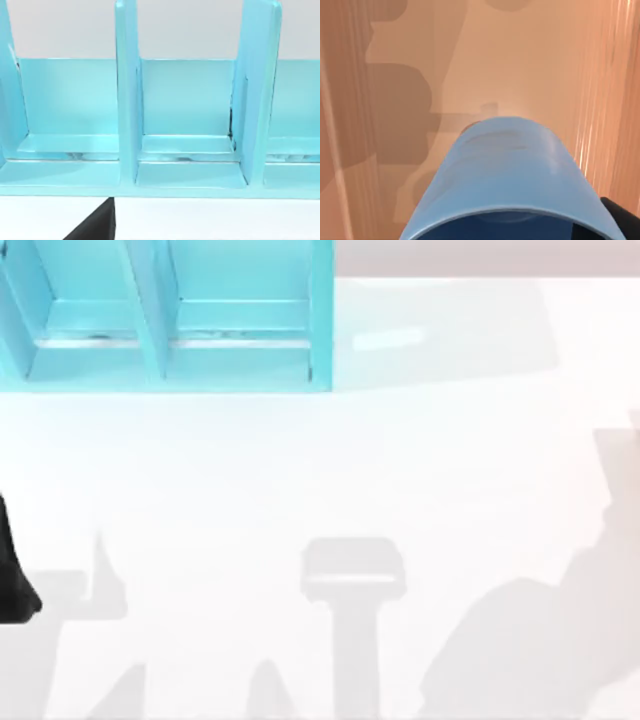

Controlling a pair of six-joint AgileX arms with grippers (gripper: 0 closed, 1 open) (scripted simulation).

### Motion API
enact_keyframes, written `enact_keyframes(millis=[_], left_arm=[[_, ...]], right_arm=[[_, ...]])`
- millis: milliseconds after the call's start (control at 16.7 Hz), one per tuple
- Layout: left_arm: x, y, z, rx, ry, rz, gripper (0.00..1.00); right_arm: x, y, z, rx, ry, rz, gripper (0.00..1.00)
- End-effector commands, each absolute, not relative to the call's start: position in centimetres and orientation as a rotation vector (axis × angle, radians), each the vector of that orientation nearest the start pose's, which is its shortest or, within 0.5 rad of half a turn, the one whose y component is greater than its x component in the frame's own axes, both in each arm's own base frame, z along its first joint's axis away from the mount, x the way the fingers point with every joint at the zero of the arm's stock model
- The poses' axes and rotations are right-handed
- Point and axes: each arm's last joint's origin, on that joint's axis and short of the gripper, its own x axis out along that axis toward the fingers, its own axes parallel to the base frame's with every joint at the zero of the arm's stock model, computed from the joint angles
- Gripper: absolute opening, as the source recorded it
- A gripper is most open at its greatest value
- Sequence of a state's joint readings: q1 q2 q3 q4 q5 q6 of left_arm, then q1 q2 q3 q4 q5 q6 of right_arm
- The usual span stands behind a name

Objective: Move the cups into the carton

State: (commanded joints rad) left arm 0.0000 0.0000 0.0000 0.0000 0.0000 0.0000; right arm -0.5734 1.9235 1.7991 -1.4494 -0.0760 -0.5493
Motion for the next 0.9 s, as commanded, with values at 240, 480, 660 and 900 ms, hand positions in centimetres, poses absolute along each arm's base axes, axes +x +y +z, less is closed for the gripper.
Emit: enact_keyframes(millis=[240,480,660,900], left_arm=[[10.6,-0.1,16.0,0.000,0.000,0.000,1.00],[10.6,-0.1,16.0,0.000,0.000,0.000,1.00],[10.6,-0.1,16.0,0.000,0.000,0.000,1.00],[10.6,-0.1,16.0,0.000,0.000,0.000,1.00]], right_arm=[[31.4,-19.0,26.6,0.062,1.520,0.033,0.00],[31.3,-18.6,23.3,0.071,1.536,0.039,0.00],[31.2,-18.2,21.7,0.070,1.530,0.038,0.00],[31.2,-18.2,21.5,0.070,1.530,0.038,0.00]])
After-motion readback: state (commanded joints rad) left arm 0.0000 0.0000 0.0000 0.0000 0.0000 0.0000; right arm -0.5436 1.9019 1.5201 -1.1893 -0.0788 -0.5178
